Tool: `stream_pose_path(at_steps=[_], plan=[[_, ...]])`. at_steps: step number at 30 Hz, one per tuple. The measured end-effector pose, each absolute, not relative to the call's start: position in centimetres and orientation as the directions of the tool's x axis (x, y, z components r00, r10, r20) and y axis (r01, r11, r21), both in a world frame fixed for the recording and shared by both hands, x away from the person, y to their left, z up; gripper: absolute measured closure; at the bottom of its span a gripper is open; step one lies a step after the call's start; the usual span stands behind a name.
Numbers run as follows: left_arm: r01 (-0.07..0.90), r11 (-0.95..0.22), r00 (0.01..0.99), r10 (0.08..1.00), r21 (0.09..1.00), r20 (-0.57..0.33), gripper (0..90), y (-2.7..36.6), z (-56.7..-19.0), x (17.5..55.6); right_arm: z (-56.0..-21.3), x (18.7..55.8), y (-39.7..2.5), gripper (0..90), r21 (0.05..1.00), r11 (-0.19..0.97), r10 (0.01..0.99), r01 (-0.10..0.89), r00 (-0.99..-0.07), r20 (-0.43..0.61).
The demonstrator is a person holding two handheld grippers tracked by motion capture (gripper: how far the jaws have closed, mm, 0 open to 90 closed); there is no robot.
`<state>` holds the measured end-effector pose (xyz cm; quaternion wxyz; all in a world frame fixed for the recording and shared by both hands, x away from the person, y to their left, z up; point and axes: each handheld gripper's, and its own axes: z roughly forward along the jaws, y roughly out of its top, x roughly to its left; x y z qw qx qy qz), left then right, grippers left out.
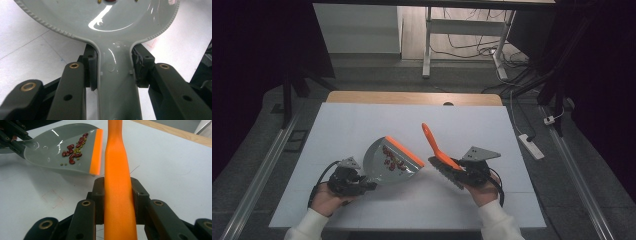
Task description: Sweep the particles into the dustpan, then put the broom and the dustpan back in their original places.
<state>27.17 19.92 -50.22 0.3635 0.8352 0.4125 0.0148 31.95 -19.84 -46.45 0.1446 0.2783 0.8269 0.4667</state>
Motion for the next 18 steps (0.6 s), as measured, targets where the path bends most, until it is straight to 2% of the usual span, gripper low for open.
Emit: stream_pose_path(at_steps=[18], plan=[[0.689,-0.340,0.622,0.731,0.640,-0.281,61.9,20.4,-50.1,27.3,-46.3,32.2,-21.5,70.0,0.844,0.394,0.618,0.364,-0.785,0.050]])
